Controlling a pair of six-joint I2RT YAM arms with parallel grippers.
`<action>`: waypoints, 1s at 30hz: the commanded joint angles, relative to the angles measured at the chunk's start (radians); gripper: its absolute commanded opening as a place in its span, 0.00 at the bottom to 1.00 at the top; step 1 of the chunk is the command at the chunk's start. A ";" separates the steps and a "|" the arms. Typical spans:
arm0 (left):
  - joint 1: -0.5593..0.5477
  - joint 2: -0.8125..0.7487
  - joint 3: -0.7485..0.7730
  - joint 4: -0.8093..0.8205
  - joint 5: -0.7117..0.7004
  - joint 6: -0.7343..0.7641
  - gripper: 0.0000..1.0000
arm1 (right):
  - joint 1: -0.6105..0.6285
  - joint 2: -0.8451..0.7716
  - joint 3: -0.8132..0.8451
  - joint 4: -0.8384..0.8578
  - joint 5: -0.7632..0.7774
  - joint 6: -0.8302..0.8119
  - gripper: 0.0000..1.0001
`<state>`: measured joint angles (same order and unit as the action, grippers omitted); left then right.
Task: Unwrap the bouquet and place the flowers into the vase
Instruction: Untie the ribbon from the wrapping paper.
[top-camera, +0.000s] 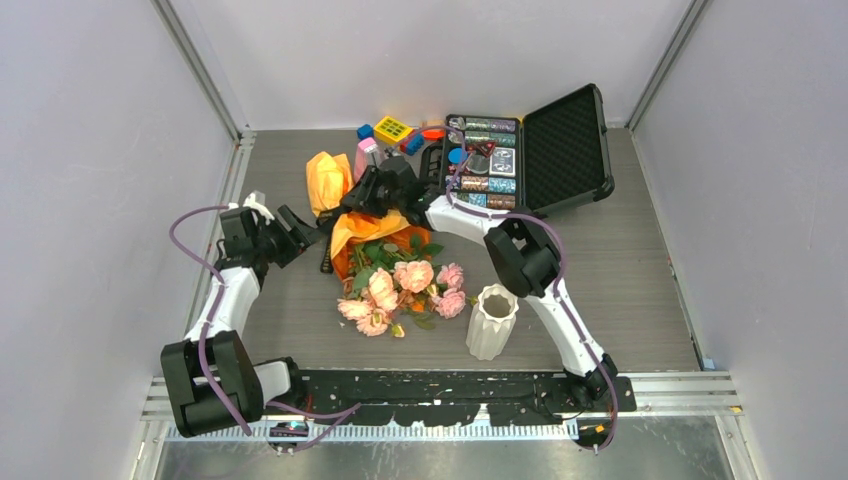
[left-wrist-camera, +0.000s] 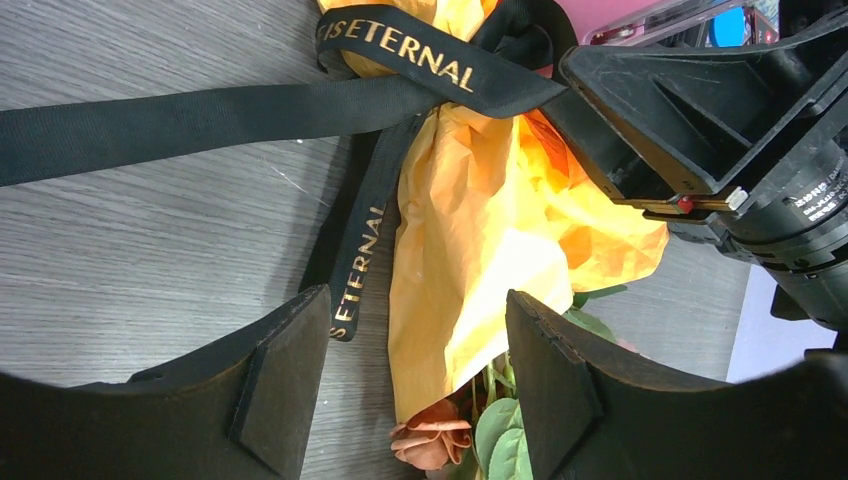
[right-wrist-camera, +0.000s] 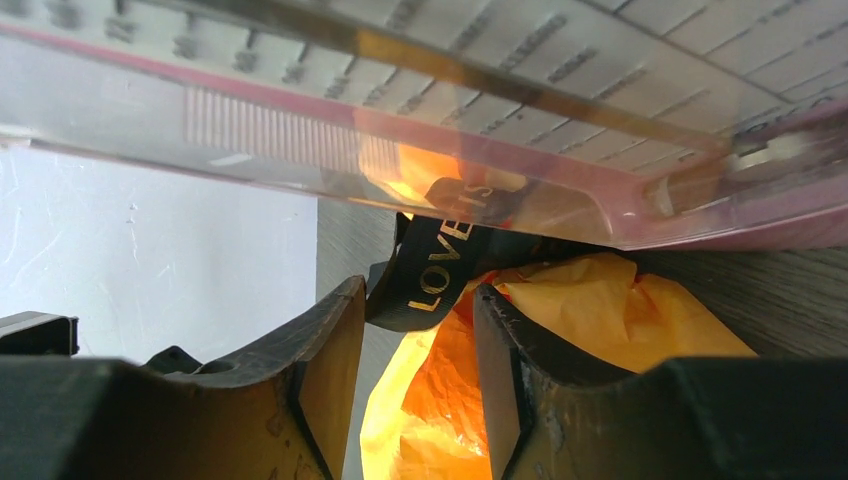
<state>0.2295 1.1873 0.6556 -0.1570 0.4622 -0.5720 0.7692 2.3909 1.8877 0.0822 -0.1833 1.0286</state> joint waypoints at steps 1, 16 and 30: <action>0.003 -0.034 -0.004 -0.009 -0.010 0.017 0.66 | 0.021 -0.024 -0.011 0.053 0.024 0.014 0.52; 0.004 -0.037 -0.024 -0.017 -0.023 0.027 0.67 | 0.032 0.036 0.085 0.057 0.035 0.036 0.33; 0.003 0.040 -0.035 0.064 -0.094 0.030 0.68 | 0.030 -0.099 -0.037 0.089 0.055 -0.029 0.00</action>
<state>0.2295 1.1858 0.5831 -0.1555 0.4149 -0.5659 0.7967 2.3882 1.8938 0.1219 -0.1543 1.0401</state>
